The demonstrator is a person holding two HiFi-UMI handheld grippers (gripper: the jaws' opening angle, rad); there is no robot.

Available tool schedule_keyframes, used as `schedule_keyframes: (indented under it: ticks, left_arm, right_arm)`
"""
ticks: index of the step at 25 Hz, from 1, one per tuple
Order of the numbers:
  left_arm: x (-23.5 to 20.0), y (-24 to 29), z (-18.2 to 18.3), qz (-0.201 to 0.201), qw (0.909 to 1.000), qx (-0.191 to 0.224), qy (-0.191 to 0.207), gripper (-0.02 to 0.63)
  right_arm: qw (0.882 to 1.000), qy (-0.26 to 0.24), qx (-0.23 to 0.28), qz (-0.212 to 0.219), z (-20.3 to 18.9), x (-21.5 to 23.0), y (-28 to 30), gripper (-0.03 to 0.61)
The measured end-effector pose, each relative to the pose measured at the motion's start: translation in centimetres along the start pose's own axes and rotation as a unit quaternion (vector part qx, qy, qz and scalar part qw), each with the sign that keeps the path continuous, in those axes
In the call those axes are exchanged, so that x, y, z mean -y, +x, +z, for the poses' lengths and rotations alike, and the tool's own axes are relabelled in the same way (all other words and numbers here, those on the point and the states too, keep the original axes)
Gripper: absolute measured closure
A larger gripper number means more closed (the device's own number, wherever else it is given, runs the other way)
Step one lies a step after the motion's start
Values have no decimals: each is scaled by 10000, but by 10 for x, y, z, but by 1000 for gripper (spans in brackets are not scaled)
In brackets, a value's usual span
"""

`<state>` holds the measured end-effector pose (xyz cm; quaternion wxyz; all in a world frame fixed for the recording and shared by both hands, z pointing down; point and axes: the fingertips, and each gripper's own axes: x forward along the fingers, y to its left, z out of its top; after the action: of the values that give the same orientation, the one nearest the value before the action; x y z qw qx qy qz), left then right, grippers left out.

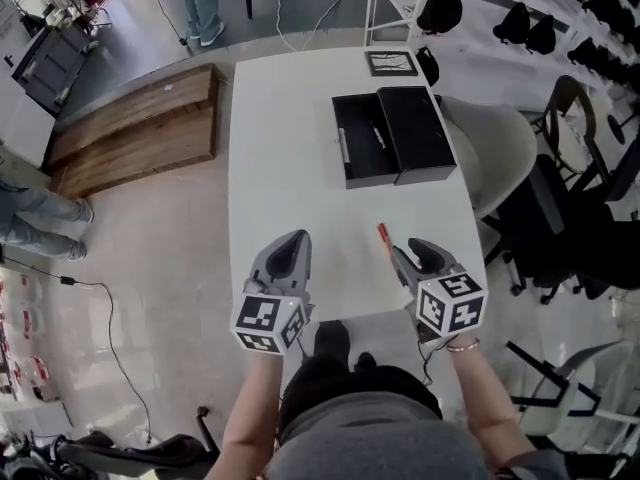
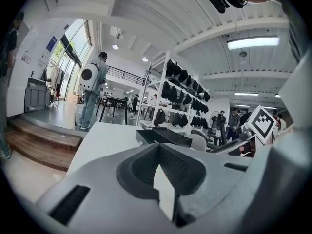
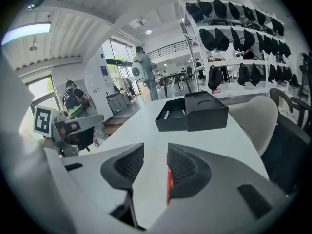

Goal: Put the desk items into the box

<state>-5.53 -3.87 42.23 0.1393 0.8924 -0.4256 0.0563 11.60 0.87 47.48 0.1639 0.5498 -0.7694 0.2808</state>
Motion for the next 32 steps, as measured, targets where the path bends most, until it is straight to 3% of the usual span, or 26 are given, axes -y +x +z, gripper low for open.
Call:
schedule_keyframes:
  ticks: [8, 15, 32]
  left_arm:
    - [-20, 21, -2, -311, 9993, -87, -192, 607]
    - [-29, 33, -7, -482, 9983, -211, -269, 607]
    - [-31, 61, -23, -443, 9971, -537, -314, 607]
  right_arm:
    - [9985, -109, -453, -275, -13, 7, 16, 440]
    - [9953, -6, -861, -439, -30, 13, 28, 417]
    - [9831, -137, -1762, -470, -68, 31, 52, 419]
